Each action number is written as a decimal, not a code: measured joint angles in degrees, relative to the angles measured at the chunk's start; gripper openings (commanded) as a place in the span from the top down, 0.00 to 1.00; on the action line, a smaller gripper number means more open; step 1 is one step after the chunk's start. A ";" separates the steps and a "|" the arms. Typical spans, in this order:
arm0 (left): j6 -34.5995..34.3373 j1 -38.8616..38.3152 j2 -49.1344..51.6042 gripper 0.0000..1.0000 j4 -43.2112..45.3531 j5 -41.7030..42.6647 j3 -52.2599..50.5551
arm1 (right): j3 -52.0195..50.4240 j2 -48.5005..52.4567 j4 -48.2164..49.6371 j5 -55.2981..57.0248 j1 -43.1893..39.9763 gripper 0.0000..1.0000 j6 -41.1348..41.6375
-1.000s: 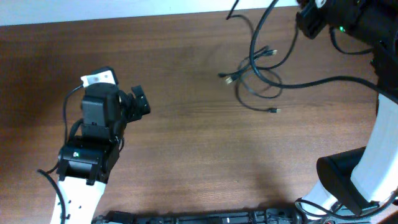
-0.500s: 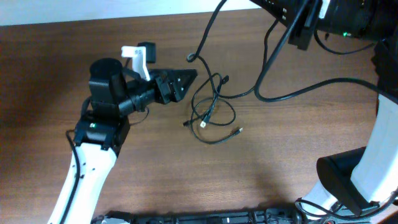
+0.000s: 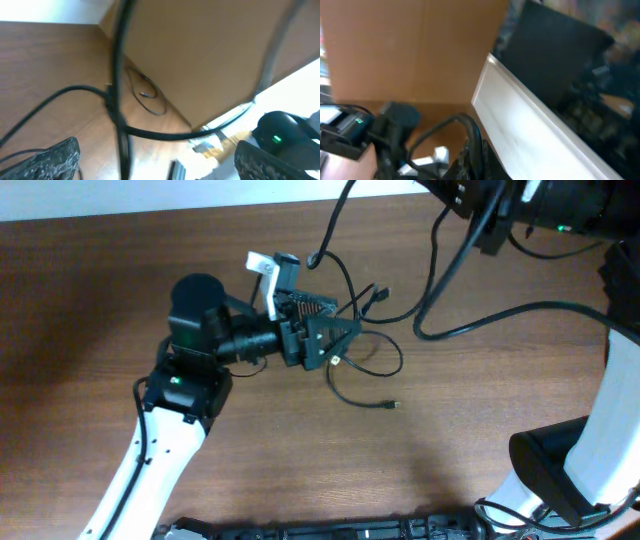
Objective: Untangle cables
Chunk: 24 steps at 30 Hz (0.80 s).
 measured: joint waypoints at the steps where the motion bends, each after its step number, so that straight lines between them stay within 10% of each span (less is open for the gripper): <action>1: 0.02 -0.90 0.00 0.01 0.00 -2.45 0.00 | 0.00 0.00 0.92 -1.40 0.00 0.96 0.85; 7: 0.96 -4.20 0.98 0.01 -3.54 -14.03 0.09 | 0.00 0.00 3.28 -7.67 0.00 0.96 3.58; 14: 5.27 -4.48 4.37 0.01 -27.45 -31.43 0.22 | 0.00 0.00 6.99 -8.79 0.00 0.96 4.00; 24: 6.34 1.05 2.84 0.01 -35.30 -44.54 0.13 | 0.00 0.00 7.48 17.42 0.00 0.96 4.02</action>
